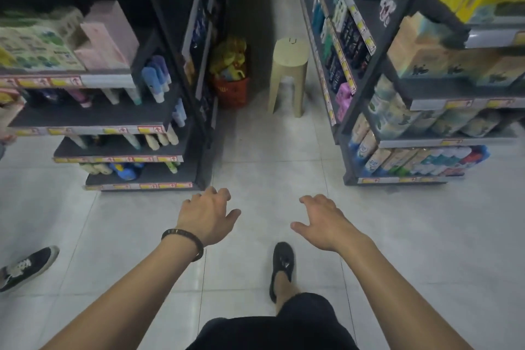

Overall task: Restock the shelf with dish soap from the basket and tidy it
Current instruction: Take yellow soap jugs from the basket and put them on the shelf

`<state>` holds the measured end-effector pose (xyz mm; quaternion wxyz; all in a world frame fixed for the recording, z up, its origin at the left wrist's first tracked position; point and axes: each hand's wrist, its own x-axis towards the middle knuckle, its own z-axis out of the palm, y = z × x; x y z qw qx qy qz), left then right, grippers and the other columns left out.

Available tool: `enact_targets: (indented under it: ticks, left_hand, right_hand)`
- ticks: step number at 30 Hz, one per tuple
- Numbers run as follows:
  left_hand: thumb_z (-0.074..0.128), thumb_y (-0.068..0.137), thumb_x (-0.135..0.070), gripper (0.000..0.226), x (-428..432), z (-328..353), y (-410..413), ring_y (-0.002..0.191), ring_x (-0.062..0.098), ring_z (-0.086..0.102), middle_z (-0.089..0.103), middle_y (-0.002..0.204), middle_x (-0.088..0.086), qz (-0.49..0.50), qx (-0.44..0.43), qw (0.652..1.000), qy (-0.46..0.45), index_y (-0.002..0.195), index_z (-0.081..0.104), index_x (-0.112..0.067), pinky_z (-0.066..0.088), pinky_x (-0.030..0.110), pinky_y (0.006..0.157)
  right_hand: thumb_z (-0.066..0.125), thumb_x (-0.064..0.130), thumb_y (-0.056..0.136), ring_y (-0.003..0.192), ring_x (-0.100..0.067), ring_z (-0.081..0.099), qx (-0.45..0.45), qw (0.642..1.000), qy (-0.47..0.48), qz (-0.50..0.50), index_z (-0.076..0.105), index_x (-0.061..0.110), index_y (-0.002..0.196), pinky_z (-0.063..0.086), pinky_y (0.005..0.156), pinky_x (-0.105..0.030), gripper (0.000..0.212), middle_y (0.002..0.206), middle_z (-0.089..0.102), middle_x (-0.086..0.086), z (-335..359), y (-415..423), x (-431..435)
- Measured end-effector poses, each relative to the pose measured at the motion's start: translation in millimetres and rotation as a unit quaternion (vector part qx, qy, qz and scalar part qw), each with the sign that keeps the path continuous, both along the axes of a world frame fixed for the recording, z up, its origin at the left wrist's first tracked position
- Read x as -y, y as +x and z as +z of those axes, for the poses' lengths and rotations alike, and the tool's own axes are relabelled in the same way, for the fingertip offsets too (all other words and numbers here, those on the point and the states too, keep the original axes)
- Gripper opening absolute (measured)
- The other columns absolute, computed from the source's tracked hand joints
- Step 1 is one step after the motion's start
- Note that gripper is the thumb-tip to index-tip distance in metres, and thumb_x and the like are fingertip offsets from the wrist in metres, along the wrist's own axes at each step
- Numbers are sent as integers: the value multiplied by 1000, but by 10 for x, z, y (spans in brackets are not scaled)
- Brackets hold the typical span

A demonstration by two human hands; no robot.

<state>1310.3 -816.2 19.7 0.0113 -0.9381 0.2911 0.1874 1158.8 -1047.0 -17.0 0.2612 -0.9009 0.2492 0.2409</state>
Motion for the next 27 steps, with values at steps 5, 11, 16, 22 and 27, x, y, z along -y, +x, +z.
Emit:
enact_targets:
  ticks: [5,11,16,22,27]
  left_hand:
    - [48,99,-63,49,754,176,873,113,28,65,62,130,1,14,-8,1000,2,132,55,-29,54,43,96]
    - [53,97,-58,37,1497,266,1935,102,29,66,65,116,0,18,23,999,-22,120,58,-29,54,44,90]
    - [54,96,-58,41,2026,161,2940,105,29,67,65,122,0,32,14,998,-47,125,59,-30,56,46,91]
    - [52,96,-59,43,2679,129,4313,113,32,64,63,124,3,16,-19,999,-25,124,57,-27,52,47,97]
    - [50,96,-60,46,3195,255,5345,116,32,63,61,127,3,1,-37,999,-27,127,56,-28,49,48,100]
  right_hand:
    - [56,61,100,152,-30,34,2,1000,-1,25,27,23,166,36,123,-45,81,165,34,-8,49,989,838]
    - [57,62,99,150,-31,35,6,999,5,41,32,26,163,37,121,-46,78,161,37,-5,117,2143,1639]
    - [59,59,99,147,-31,39,4,998,-16,60,34,24,161,40,118,-47,75,156,41,-6,100,3152,2285]
    - [61,52,100,147,-34,39,7,998,-46,42,36,22,161,39,120,-48,72,156,42,-11,273,4618,2931]
    - [60,51,102,152,-35,34,19,998,-41,44,37,22,160,35,123,-48,70,160,41,-13,442,5633,3300]
